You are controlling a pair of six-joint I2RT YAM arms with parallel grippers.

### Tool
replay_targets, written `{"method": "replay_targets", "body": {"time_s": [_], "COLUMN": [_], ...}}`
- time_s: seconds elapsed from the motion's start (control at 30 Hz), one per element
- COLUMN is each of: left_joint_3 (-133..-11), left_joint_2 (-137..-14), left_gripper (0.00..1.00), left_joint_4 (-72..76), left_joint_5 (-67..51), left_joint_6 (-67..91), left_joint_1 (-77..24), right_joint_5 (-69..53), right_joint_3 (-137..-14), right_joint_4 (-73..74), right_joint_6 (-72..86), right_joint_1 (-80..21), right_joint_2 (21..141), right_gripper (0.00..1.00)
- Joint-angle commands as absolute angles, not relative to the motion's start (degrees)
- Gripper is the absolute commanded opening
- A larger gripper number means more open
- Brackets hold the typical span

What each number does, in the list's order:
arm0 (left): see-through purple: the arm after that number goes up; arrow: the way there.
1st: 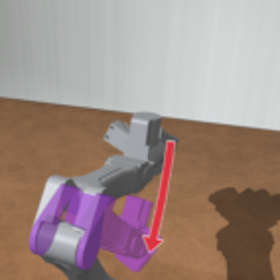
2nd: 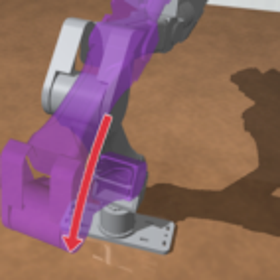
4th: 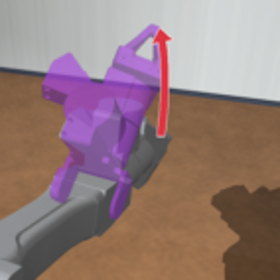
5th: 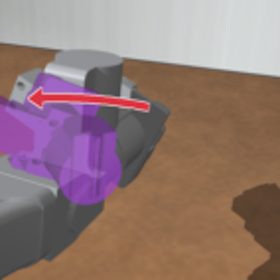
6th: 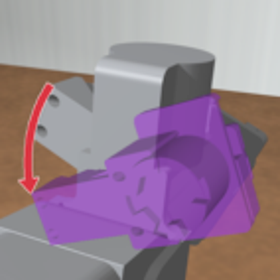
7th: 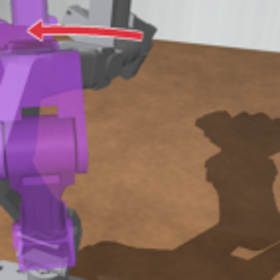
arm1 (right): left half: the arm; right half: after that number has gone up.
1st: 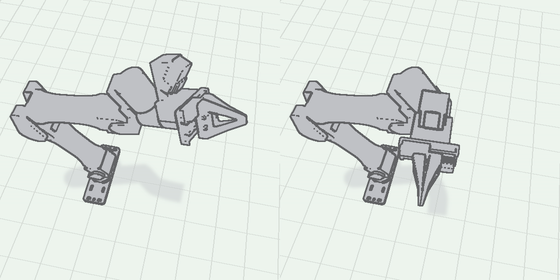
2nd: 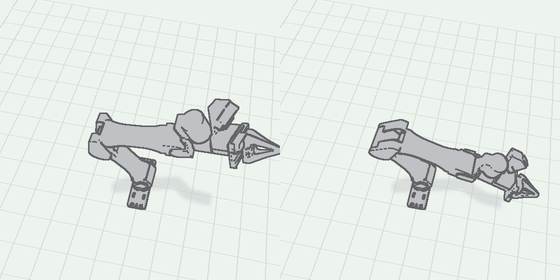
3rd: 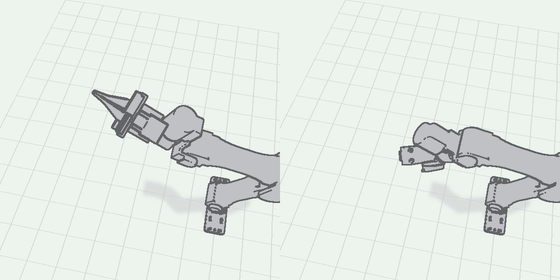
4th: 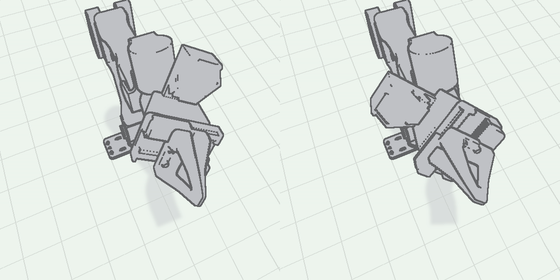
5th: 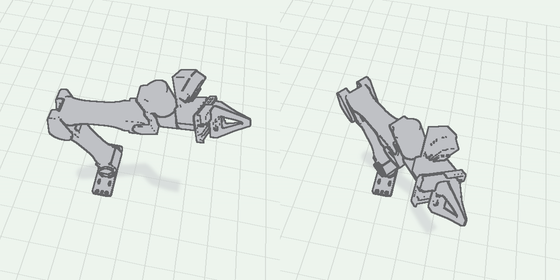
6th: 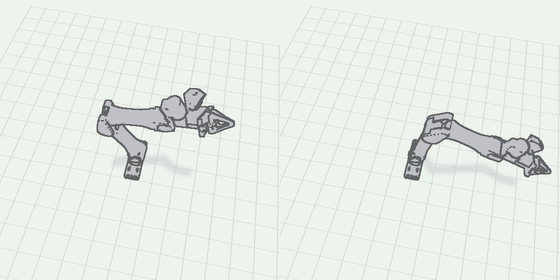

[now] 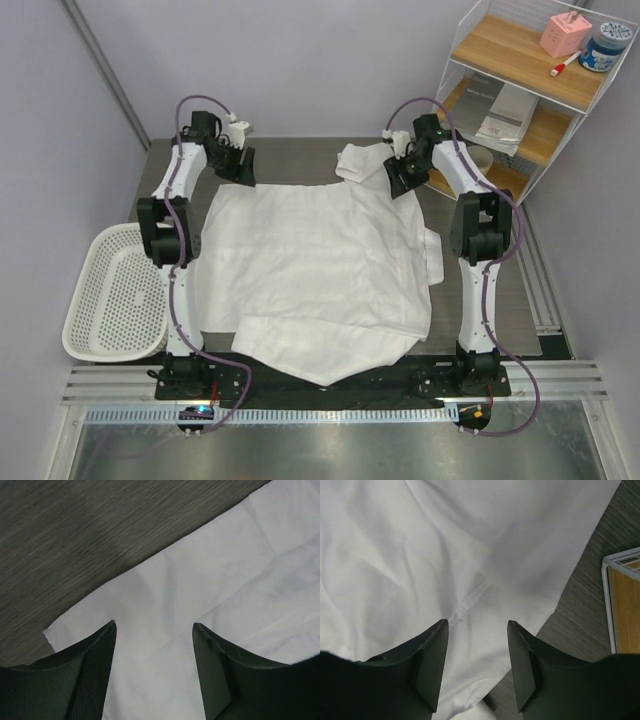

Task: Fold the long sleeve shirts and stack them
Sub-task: Flatten the shirt out, then fold the shirt

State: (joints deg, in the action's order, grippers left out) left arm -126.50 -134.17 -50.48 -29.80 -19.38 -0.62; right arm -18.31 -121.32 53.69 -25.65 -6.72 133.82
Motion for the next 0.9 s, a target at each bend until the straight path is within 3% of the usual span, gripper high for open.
{"method": "replay_targets", "body": {"time_s": [0.0, 0.17, 0.33, 0.47, 0.63, 0.87], "left_joint_3": [-118.4, -106.6, -97.2, -93.3, -99.6, -114.9], "left_joint_2": [-131.0, -125.9, -122.4, -119.8, -119.4, -125.6], "left_gripper": [0.63, 0.60, 0.58, 0.56, 0.61, 0.71], "left_joint_4": [-47.3, -45.5, -46.3, -47.4, -48.5, -48.9], "left_joint_5": [-27.4, -22.5, -20.6, -19.9, -25.7, -31.2], "left_joint_6": [-16.1, -18.1, -19.7, -22.3, -23.6, -22.1], "left_joint_1": [-0.3, 1.6, 3.2, 4.1, 5.0, 4.9], "right_joint_5": [-18.1, -14.2, -11.0, -15.7, -18.4, -12.3], "right_joint_3": [-116.9, -104.3, -100.4, -101.1, -107.5, -114.6], "right_joint_4": [54.3, 49.6, 47.2, 49.0, 47.5, 37.9], "right_joint_6": [-25.7, -29.7, -32.8, -33.8, -29.1, -21.5], "right_joint_1": [-8.8, -8.9, -9.1, -9.5, -8.1, -6.1], "right_joint_2": [130.5, 126.6, 127.1, 125.8, 123.9, 128.6], "right_gripper": [0.56, 0.53, 0.51, 0.52, 0.51, 0.48]}}
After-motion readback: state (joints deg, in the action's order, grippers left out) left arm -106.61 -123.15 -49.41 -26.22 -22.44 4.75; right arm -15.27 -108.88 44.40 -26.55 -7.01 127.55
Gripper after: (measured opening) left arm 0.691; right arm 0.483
